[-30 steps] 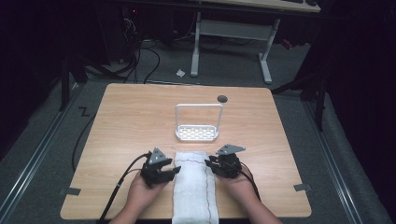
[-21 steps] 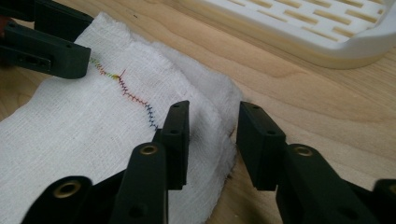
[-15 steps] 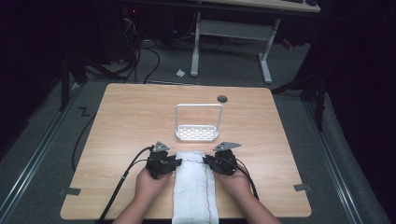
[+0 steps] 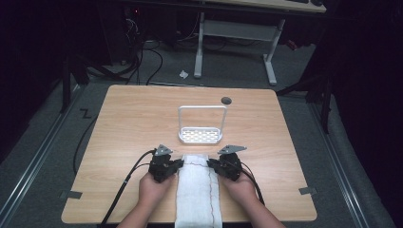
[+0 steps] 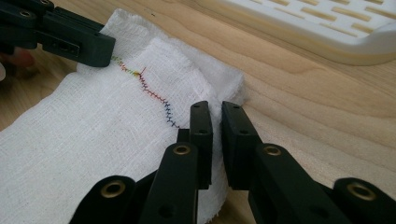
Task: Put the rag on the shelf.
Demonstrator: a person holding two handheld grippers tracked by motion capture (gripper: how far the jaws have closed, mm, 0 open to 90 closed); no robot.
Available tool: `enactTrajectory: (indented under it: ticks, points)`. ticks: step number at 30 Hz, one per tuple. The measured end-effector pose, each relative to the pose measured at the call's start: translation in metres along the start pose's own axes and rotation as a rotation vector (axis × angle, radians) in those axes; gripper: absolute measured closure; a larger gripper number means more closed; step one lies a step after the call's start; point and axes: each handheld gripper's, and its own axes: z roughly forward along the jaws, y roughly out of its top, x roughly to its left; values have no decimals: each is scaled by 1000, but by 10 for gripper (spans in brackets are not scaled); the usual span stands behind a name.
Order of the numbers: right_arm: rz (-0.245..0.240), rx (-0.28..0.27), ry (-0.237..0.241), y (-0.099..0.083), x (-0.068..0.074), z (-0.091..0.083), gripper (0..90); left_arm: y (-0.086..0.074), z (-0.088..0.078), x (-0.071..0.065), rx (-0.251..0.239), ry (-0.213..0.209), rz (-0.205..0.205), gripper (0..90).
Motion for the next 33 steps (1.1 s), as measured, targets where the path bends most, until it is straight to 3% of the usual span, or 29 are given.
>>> enactTrajectory:
  ticks: [9,18,27,33]
  points:
    - [-50,-69,-29,3,7,-17,839,8,-16,-10,-90,-9,35,861]
    - [-63,-150,-38,11,14,-37,839,21,-33,-20,-158,-9,58,864]
    - [-85,-230,-66,38,17,-60,840,43,-49,-23,-227,-16,59,865]
    - [-127,-295,-85,61,21,-78,840,63,-65,-24,-287,-19,73,867]
